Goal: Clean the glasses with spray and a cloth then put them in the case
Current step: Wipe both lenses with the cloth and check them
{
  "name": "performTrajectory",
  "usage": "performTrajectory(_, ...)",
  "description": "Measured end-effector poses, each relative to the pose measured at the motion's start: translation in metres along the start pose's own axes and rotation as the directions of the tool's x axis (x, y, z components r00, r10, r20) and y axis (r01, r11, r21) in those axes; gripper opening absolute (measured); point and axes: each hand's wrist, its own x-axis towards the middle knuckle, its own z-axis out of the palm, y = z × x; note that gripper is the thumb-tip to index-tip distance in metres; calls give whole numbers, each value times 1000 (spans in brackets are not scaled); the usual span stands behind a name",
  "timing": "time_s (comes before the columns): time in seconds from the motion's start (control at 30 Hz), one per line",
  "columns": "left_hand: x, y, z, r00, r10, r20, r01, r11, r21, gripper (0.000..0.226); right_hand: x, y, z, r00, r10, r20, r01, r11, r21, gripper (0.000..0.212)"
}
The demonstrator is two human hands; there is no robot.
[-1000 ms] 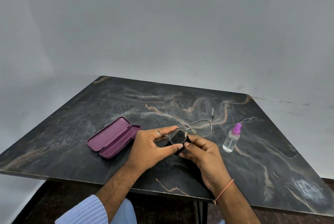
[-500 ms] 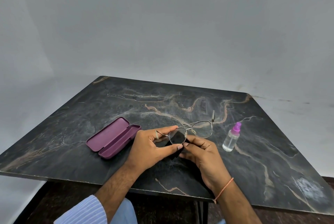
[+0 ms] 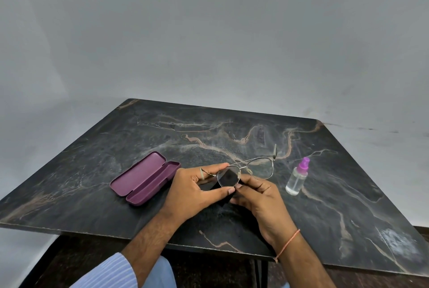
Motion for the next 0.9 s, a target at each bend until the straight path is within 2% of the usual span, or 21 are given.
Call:
performTrajectory(0.1,1,2,0,1000,-8,5,8,1000,-11,57,2,1,-1,999,12,-48,-8,995,95,25)
performTrajectory(0.27,0,5,0,1000,-22,-10,22,1000,-1,56,1,-2,3,1000,13,14,-13,1000,-10,35)
performTrajectory(0.37,0,4,0,1000,-10,-17,10,999,31,59,1,-1,1,999,14,41,-12,998,-59,28)
performTrajectory(0.6,0,-2,1,996,-80,-28,79,996,-37,60,4,1,-3,994,19,-109,-5,992,126,37)
performTrajectory(0.73,-1,0,1,997,-74,-20,74,997,-23,58,3,1,-1,997,17,-72,-10,996,91,27)
performTrajectory(0.9,-1,1,2,997,-75,-37,74,997,-25,59,3,1,-2,994,-1,-109,11,996,87,39)
